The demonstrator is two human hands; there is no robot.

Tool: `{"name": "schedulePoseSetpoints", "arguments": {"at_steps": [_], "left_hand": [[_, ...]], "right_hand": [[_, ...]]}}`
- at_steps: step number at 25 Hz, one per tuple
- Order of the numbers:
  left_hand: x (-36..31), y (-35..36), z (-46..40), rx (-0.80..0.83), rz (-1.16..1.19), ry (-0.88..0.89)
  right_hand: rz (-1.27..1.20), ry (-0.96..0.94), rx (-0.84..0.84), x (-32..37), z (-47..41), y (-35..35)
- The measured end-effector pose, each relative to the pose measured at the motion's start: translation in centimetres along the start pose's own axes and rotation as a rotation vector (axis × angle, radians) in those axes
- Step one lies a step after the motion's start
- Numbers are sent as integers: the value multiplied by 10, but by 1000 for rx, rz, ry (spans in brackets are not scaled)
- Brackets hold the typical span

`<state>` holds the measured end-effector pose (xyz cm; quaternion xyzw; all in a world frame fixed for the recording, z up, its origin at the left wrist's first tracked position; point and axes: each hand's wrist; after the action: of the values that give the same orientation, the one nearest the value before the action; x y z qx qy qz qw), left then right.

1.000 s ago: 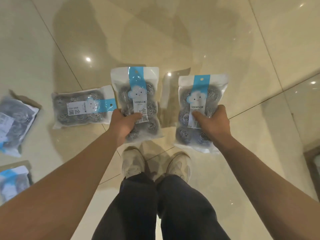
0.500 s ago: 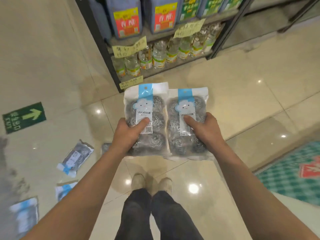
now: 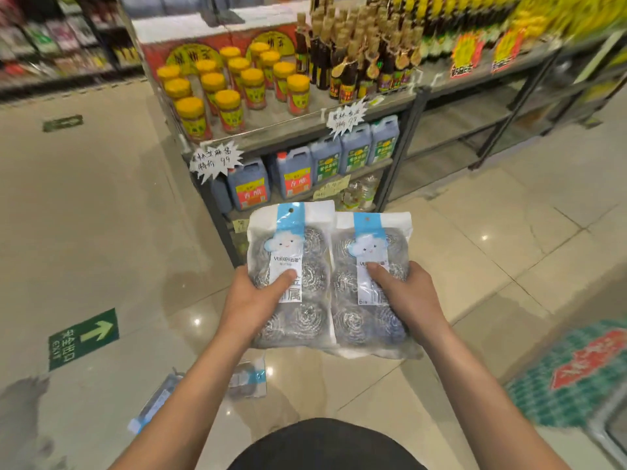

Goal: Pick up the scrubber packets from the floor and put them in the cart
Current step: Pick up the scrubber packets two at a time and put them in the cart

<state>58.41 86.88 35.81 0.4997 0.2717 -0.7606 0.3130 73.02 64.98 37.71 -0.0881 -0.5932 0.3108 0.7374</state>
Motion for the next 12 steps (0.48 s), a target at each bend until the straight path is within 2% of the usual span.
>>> {"name": "schedulePoseSetpoints", "arguments": {"at_steps": [7,12], "left_hand": [[-23,83,-13,180,-103,74],[-44,176,-9,525,-229,139]], "right_hand": [[-117,92,-217,-39,8,-62],[-275,237,-505,-73,45,-117]]}}
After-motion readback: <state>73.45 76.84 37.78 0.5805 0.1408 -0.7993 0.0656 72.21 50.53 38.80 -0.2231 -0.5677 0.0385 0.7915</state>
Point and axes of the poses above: each hand's wrist, its own z-axis away from the middle knuckle, its own y-axis out of the palm, x = y × z, and after that the axes turned 11 degrees about z, right-handed
